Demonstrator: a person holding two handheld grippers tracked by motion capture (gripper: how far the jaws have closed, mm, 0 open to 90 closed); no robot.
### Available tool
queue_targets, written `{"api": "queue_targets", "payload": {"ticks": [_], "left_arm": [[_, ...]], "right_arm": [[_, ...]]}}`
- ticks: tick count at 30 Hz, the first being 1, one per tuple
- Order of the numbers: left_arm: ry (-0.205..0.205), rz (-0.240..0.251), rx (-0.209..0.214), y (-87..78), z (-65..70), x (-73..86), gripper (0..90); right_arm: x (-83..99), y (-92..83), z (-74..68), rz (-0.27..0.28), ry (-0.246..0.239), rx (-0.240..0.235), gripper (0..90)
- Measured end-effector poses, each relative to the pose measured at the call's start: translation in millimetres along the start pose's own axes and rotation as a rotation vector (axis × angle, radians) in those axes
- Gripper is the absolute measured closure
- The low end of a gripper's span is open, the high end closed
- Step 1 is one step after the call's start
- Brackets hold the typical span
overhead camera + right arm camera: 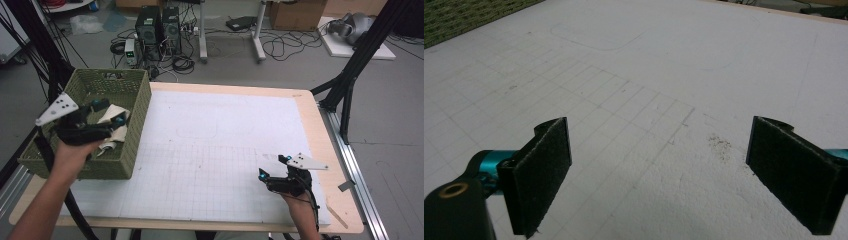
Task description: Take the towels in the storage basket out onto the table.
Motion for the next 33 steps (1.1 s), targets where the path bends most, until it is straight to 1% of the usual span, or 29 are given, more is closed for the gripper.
{"api": "queue_targets", "payload": {"ticks": [2,4,6,10,14,17,19,20,23,24,25,27,29,30,31,32,33], "left_arm": [[-0.031,-0.021,-0.024,-1.4,-17.4,3.9,25.7],[-0.056,-0.057,-0.035,-0.5,-30.6,11.6,26.6],[-0.066,-0.099,-0.049,1.6,-42.6,20.4,28.1],[-0.112,-0.157,-0.089,7.7,-66.2,37.4,29.0],[-0.159,-0.235,-0.125,15.0,-85.5,58.4,30.2],[-0.199,-0.272,-0.159,18.3,-96.2,72.9,30.6],[-0.235,-0.294,-0.182,21.4,-100.5,83.2,30.0],[-0.24,-0.313,-0.194,22.4,-103.1,88.2,30.1],[-0.239,-0.386,-0.242,23.7,-114.6,103.2,30.2],[-0.251,-0.405,-0.254,23.8,-118.4,107.8,30.2],[-0.258,-0.42,-0.269,23.6,-122.1,112.0,30.2],[-0.25,-0.45,-0.309,22.7,-128.6,119.1,30.1],[-0.25,-0.467,-0.335,21.8,-133.2,123.3,30.2],[-0.25,-0.475,-0.339,21.3,-134.5,124.6,30.6],[-0.262,-0.491,-0.347,21.4,-135.0,128.1,30.7],[-0.268,-0.521,-0.345,21.9,-134.3,133.0,31.6],[-0.269,-0.566,-0.338,22.2,-132.7,138.9,31.6]], "right_arm": [[0.0,0.6,-0.4,0.0,-0.002,0.002,10.2],[0.1,1.2,-1.7,-0.001,-0.004,-0.001,10.1],[0.3,1.7,-2.6,-0.003,-0.009,-0.003,10.2],[0.6,2.4,-4.3,-0.006,-0.013,-0.006,10.2],[1.3,2.6,-4.3,-0.01,-0.01,-0.006,10.2],[1.5,3.3,-3.9,-0.008,-0.012,-0.009,10.2],[2.0,4.1,-3.9,-0.013,-0.012,-0.01,10.2],[2.1,4.8,-4.0,-0.013,-0.014,-0.012,10.2],[3.1,6.0,-5.2,-0.021,-0.018,-0.013,10.2],[3.2,6.3,-5.5,-0.02,-0.022,-0.015,10.2],[3.3,6.3,-6.0,-0.023,-0.022,-0.015,10.2],[3.9,6.6,-6.6,-0.025,-0.024,-0.016,10.2],[4.0,6.8,-6.7,-0.025,-0.023,-0.016,10.2],[4.6,7.1,-6.8,-0.027,-0.026,-0.016,10.2],[4.6,7.6,-6.9,-0.027,-0.025,-0.016,10.2],[5.3,8.1,-7.2,-0.032,-0.029,-0.018,10.2],[5.3,8.1,-7.2,-0.032,-0.029,-0.018,10.2]]}}
Point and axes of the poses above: each handheld gripper's, and its own axes: y roughly forward along the jaws, x roughly out of its underside, z roughly to its right, the point moved 10 cm from there along y, roughly forward along the jaws, and after that the axes turned 11 degrees about x, right-handed, at the moved point
